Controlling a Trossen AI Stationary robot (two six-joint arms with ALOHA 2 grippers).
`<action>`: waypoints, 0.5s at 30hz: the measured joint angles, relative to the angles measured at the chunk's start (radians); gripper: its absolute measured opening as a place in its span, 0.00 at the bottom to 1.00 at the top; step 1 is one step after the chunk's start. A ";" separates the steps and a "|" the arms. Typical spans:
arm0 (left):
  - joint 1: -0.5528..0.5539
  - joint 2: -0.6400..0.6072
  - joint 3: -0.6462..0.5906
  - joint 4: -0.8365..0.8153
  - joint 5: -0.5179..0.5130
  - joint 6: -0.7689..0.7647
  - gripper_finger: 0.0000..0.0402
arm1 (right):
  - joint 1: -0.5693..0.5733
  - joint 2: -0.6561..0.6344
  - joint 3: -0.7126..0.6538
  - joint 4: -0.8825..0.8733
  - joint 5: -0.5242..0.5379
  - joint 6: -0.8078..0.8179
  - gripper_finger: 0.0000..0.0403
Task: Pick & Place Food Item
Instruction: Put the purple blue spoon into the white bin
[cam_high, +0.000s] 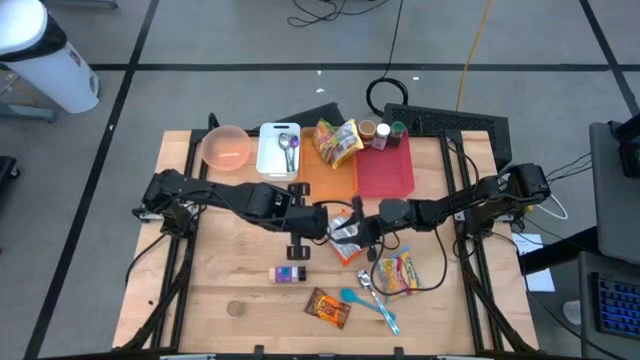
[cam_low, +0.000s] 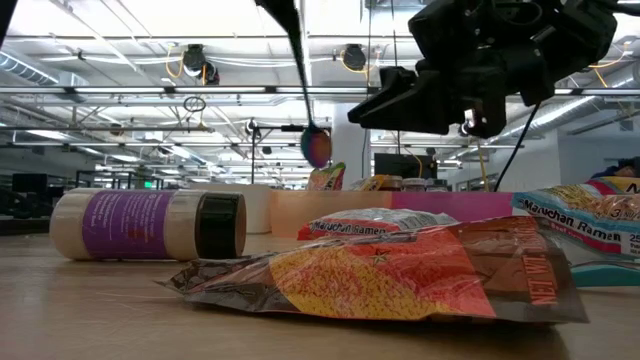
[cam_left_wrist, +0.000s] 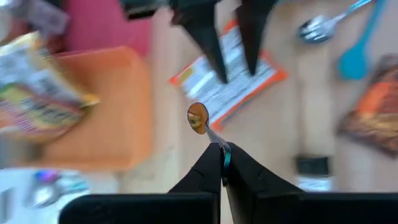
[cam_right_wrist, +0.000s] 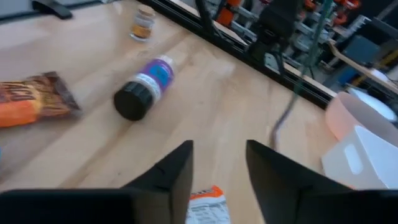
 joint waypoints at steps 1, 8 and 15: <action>-0.002 0.000 0.000 -0.019 -0.031 -0.005 0.02 | 0.000 0.000 0.000 0.000 0.018 0.003 0.38; 0.005 0.000 0.000 -0.180 -0.238 -0.046 0.02 | 0.000 0.000 0.000 0.001 0.081 0.006 0.55; 0.060 0.000 0.000 -0.305 -0.415 -0.086 0.02 | 0.000 0.000 0.000 0.014 0.081 0.006 0.59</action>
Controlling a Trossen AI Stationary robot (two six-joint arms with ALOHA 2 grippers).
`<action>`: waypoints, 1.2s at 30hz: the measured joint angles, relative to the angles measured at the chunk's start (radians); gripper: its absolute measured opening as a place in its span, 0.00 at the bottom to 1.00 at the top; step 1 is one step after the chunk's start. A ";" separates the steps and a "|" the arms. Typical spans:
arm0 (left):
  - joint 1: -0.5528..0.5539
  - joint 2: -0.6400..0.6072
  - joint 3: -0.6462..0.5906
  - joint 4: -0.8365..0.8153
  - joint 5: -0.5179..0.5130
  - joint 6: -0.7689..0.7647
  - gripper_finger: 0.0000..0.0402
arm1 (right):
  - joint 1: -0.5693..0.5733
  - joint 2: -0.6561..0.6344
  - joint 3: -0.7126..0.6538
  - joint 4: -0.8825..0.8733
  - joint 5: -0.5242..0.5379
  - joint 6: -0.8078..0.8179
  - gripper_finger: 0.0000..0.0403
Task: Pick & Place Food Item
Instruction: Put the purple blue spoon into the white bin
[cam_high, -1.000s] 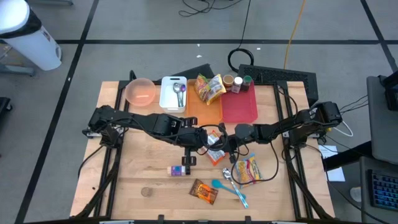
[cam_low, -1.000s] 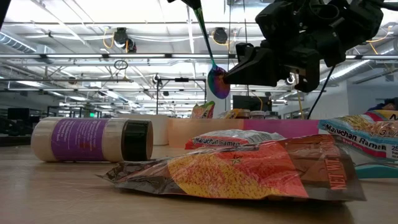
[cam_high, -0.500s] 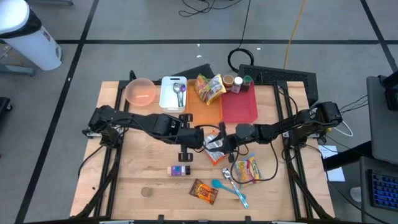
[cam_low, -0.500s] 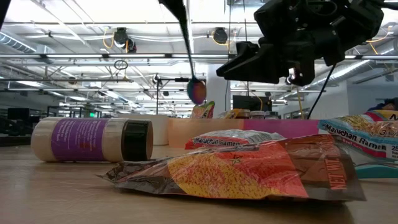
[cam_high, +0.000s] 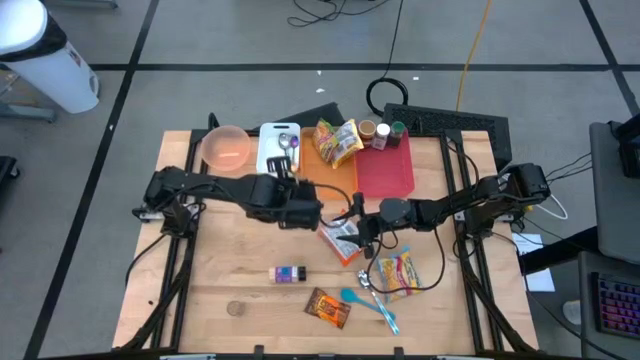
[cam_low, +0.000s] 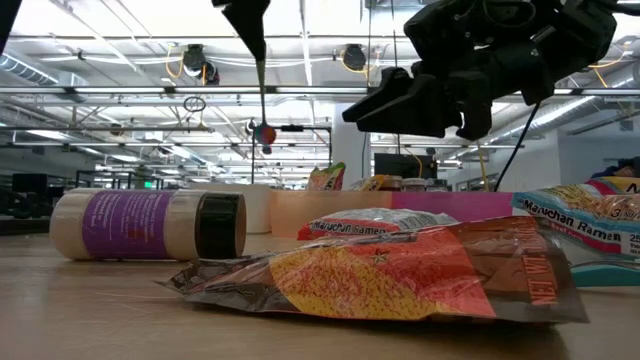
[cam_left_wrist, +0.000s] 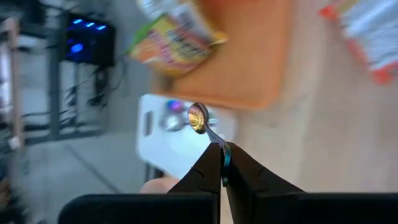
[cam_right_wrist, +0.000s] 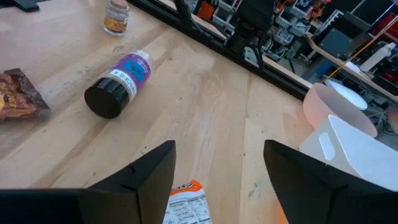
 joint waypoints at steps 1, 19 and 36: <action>0.014 0.000 0.000 -0.007 -0.018 0.000 0.02 | 0.000 0.000 0.000 0.006 0.000 0.000 0.59; 0.276 0.000 -0.245 0.184 -0.098 0.094 0.01 | 0.000 0.000 0.000 -0.004 0.000 -0.001 0.58; 0.452 -0.003 -0.483 0.642 -0.050 0.341 0.02 | -0.020 0.000 0.000 -0.026 0.000 -0.002 0.57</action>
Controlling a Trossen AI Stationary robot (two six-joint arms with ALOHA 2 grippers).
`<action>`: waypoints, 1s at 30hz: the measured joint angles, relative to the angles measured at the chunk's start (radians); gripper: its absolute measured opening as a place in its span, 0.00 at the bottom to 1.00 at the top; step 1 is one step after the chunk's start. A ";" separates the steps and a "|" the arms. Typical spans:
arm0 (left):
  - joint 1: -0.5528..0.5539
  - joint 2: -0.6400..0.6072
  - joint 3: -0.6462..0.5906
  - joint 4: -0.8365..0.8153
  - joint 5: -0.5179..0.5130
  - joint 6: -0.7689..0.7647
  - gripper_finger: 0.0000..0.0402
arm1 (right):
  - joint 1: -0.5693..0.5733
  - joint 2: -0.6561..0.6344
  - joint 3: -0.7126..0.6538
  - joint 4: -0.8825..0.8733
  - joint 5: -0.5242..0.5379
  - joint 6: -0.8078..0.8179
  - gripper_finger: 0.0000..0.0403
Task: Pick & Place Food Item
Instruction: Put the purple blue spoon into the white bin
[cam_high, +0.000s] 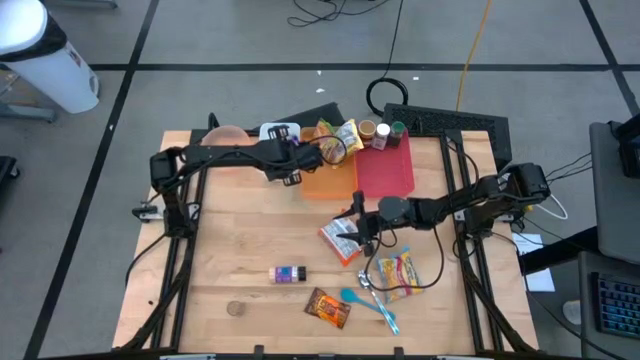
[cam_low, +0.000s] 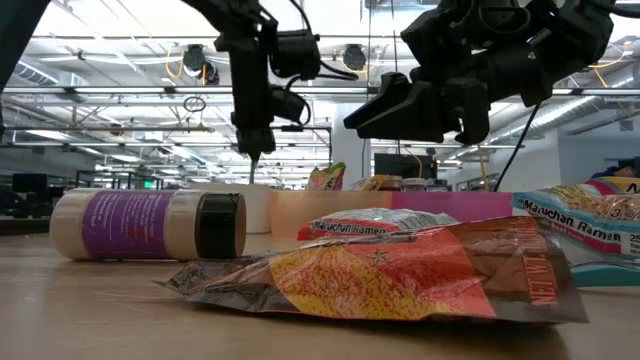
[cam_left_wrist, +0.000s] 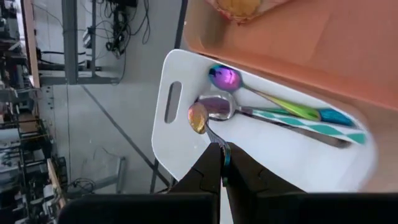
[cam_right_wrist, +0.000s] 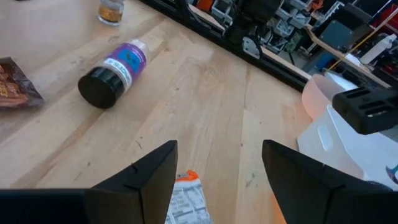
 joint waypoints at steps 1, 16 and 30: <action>0.009 0.000 -0.013 0.024 0.005 0.011 0.01 | -0.001 0.000 0.000 -0.004 0.000 0.001 0.56; 0.048 -0.002 -0.188 0.314 0.003 0.073 0.01 | -0.007 0.000 0.000 -0.009 0.000 -0.001 0.55; 0.052 -0.002 -0.188 0.319 0.036 0.054 0.06 | -0.007 0.000 0.000 -0.003 0.000 0.000 0.55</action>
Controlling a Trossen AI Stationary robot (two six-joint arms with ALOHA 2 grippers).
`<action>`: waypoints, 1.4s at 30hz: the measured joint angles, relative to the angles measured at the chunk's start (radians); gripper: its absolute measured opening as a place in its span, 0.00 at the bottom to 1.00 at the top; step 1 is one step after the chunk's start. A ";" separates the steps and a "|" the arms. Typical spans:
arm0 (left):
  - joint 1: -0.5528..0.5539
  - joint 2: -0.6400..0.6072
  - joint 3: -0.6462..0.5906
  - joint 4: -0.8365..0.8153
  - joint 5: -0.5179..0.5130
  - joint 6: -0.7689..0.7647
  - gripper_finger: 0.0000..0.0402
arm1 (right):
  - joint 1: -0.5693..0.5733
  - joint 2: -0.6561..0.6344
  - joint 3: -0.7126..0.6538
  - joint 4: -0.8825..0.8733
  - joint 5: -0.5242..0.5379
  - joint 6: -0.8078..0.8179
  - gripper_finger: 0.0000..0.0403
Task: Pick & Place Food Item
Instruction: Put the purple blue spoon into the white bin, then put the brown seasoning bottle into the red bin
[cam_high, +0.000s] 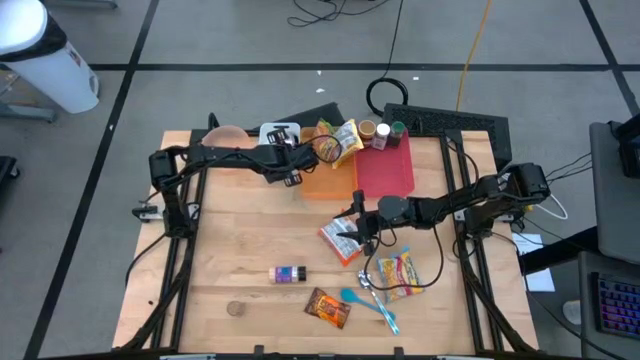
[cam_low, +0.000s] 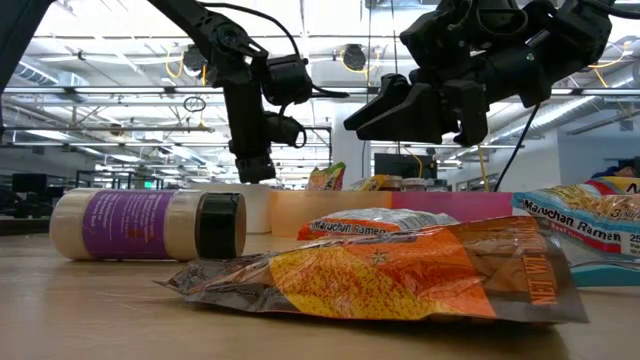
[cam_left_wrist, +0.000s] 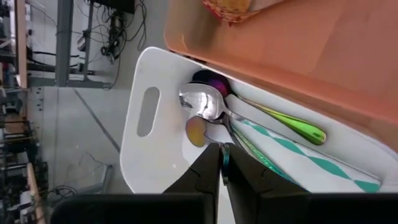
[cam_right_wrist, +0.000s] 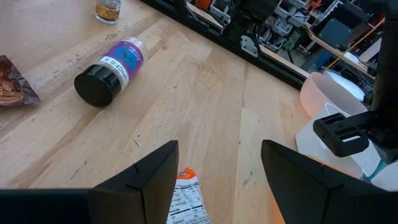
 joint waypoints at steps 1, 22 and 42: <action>0.000 0.000 0.000 -0.001 0.002 -0.006 0.06 | 0.000 0.000 0.000 0.000 0.000 0.000 0.55; 0.033 0.000 0.110 -0.143 0.132 -0.063 0.22 | 0.000 0.000 0.000 0.000 0.000 0.004 0.55; 0.057 -0.055 0.109 -0.190 0.301 -0.078 0.66 | 0.000 0.000 0.000 0.003 -0.004 0.010 0.54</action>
